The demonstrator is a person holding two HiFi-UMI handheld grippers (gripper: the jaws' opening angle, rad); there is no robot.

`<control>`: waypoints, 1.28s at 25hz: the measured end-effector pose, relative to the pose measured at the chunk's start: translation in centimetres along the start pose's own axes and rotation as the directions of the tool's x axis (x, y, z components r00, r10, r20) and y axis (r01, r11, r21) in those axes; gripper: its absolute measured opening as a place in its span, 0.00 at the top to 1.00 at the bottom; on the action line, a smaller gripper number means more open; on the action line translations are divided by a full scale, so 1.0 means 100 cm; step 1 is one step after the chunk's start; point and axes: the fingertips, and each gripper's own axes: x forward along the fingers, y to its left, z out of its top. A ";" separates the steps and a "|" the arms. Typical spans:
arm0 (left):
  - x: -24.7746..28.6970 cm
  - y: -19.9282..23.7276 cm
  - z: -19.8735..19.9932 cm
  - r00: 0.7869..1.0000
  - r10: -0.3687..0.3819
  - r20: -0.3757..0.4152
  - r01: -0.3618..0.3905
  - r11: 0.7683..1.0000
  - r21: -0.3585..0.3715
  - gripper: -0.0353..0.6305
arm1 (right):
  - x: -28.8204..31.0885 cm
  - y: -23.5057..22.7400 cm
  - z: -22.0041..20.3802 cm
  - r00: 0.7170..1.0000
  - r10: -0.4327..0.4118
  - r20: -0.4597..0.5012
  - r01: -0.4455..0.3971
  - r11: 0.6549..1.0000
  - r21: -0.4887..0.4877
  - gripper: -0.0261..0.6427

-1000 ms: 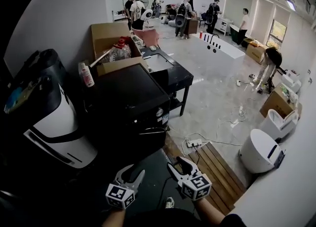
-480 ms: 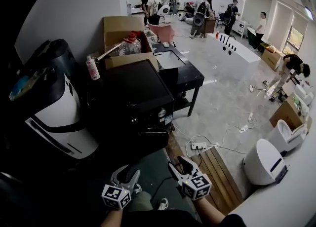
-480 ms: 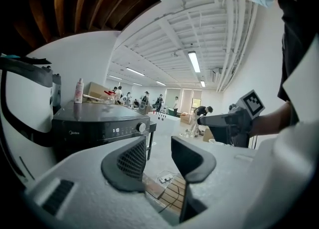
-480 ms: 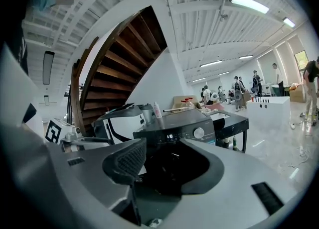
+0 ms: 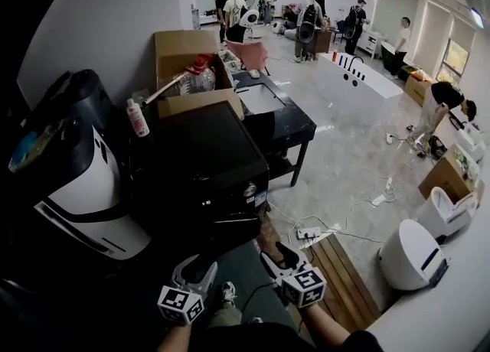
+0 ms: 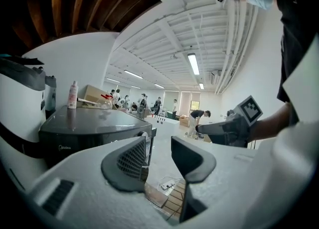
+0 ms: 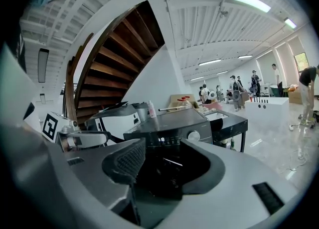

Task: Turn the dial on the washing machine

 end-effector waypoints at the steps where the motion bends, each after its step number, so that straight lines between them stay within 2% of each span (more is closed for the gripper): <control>1: 0.006 0.004 0.003 1.000 -0.006 0.003 0.006 1.000 0.001 0.72 | 0.006 -0.003 0.002 1.000 -0.005 -0.004 0.005 1.000 -0.003 0.67; 7: 0.043 0.034 0.011 0.999 -0.043 -0.011 0.043 0.999 0.005 0.72 | 0.049 -0.025 0.015 0.999 -0.035 0.000 0.035 0.999 -0.013 0.65; 14: 0.080 0.074 0.018 0.997 -0.072 -0.030 0.072 0.997 -0.001 0.72 | 0.106 -0.047 0.018 0.995 -0.083 -0.050 0.081 0.996 -0.045 0.60; 28: 0.130 0.126 0.028 0.980 -0.181 -0.077 0.182 0.983 0.005 0.72 | 0.203 -0.086 0.010 0.968 -0.175 -0.179 0.142 0.973 -0.184 0.52; 32: 0.135 0.133 0.028 0.983 -0.166 -0.083 0.166 0.986 -0.006 0.72 | 0.222 -0.094 0.004 0.957 -0.185 -0.224 0.125 0.958 -0.257 0.44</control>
